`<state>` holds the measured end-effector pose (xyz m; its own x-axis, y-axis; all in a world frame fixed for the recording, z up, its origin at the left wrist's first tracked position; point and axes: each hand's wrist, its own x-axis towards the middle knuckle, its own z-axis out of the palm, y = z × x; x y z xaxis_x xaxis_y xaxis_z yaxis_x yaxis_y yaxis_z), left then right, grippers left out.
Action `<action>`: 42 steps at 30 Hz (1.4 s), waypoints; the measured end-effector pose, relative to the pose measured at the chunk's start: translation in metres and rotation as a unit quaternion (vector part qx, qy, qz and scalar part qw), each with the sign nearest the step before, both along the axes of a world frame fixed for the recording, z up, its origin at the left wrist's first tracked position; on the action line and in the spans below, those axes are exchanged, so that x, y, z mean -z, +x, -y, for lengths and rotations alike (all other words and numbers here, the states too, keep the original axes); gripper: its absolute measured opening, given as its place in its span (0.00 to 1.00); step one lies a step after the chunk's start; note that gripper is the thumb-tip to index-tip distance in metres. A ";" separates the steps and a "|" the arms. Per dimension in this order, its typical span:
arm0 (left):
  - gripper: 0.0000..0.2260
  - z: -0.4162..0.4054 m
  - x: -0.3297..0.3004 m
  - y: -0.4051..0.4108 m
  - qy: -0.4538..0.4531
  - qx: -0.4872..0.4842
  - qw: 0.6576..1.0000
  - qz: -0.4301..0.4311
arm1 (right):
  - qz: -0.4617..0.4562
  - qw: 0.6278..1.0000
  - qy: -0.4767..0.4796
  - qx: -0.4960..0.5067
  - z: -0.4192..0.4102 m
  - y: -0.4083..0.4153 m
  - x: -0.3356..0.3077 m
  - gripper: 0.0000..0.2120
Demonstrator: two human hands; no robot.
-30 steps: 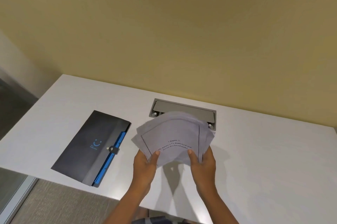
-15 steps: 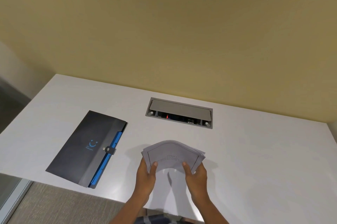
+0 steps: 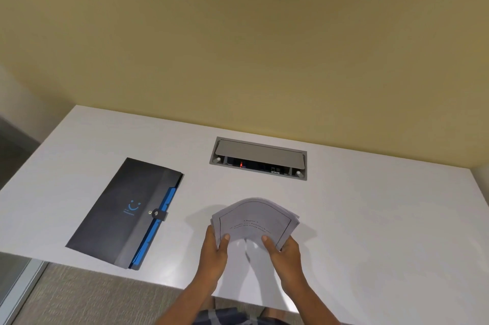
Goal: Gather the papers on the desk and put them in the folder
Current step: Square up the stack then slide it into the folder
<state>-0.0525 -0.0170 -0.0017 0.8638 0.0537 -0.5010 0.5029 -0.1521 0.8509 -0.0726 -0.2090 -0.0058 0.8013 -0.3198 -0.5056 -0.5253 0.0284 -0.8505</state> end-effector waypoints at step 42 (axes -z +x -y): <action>0.39 -0.236 0.070 0.042 0.530 0.149 0.833 -0.056 | -0.165 0.978 -0.127 0.026 0.019 -0.070 0.030 0.07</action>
